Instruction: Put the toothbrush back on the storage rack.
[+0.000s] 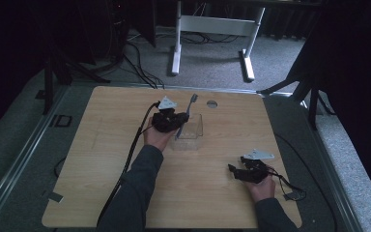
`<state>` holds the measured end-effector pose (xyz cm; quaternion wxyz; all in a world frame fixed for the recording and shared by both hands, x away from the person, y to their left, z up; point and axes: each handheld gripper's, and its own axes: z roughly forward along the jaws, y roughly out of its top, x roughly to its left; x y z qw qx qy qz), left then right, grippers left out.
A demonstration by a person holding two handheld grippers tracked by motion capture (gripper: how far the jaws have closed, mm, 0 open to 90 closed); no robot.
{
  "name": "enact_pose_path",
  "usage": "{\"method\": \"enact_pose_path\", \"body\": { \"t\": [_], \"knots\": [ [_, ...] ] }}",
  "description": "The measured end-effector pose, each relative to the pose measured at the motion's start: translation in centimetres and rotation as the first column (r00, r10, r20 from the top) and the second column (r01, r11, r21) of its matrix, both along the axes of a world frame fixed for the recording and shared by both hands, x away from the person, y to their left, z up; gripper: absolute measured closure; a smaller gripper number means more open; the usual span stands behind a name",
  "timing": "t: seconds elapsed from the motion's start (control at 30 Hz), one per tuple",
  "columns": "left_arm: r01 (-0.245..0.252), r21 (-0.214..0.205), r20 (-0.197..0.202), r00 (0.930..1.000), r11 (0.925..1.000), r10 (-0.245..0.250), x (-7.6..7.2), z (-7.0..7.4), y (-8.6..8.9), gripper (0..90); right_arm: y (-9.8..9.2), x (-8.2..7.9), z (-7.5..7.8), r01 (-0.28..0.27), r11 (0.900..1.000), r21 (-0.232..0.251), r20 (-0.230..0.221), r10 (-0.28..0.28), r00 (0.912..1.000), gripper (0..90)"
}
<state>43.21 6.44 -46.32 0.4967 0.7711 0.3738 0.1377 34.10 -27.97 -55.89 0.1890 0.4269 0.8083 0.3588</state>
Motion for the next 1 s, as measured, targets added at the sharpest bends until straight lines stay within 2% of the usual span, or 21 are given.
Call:
{"method": "enact_pose_path", "body": {
  "t": [0.23, 0.27, 0.33, 0.37, 0.5, 0.63, 0.83, 0.87, 0.9, 0.93, 1.0],
  "knots": [
    [0.006, 0.035, -0.014, 0.9999, 0.9994, -0.005, -0.4, -0.9, 0.1, 77.9, 0.0, 0.0, 0.0, 0.0, 1.0, -0.001, 0.001, 0.0, 1.0, 33.2],
    [0.013, 0.05, -0.017, 0.9998, 0.9986, -0.013, -0.5, -0.9, 0.1, 77.7, 0.0, 0.0, 0.0, 0.0, 1.0, 0.0, 0.0, 0.0, 1.0, 33.2],
    [0.015, 0.051, -0.015, 0.9998, 0.9986, -0.015, -0.5, -0.9, 0.1, 77.1, 0.0, 0.0, 0.0, 0.0, 1.0, 0.0, -0.001, 0.0, 1.0, 33.2],
    [0.019, 0.049, -0.014, 0.9997, 0.9986, -0.019, -0.7, -0.8, 0.2, 72.7, 0.0, 0.0, 0.0, 0.0, 1.0, 0.0, -0.001, 0.0, 1.0, 33.2],
    [0.031, 0.045, -0.004, 0.9995, 0.9985, -0.031, -0.9, -0.5, 0.3, 65.3, 0.0, 0.0, 0.0, 0.0, 1.0, 0.0, -0.001, 0.0, 1.0, 33.1],
    [0.034, 0.02, 0.014, 0.9993, 0.9992, -0.034, -1.3, 0.1, 0.9, 60.9, 0.0, 0.0, 0.0, 0.0, 1.0, 0.0, -0.001, 0.0, 1.0, 33.2],
    [-0.019, 0.005, 0.052, 0.9985, 0.9998, 0.019, -2.1, 1.2, 2.6, 55.1, 0.0, 0.0, 0.0, 0.0, 1.0, 0.0, -0.001, 0.0, 1.0, 33.1],
    [-0.047, 0.018, 0.065, 0.9968, 0.9987, 0.046, -2.5, 1.3, 3.4, 54.5, 0.0, 0.0, 0.0, 0.0, 1.0, 0.0, -0.001, 0.0, 1.0, 33.2],
    [-0.047, 0.018, 0.065, 0.9968, 0.9987, 0.046, -2.5, 1.3, 3.4, 53.6, 0.0, 0.0, 0.0, 0.0, 1.0, 0.0, -0.001, 0.0, 1.0, 33.2],
    [-0.082, 0.023, 0.063, 0.9947, 0.9964, 0.08, -2.6, 1.1, 4.3, 52.4, 0.0, 0.0, 0.0, 0.0, 1.0, 0.0, -0.001, 0.0, 1.0, 33.1],
    [-0.098, 0.016, 0.059, 0.9936, 0.9951, 0.097, -2.6, 1.0, 4.7, 51.2, 0.0, 0.0, 0.0, 0.0, 1.0, 0.0, -0.001, 0.0, 1.0, 33.2]
  ]
}}
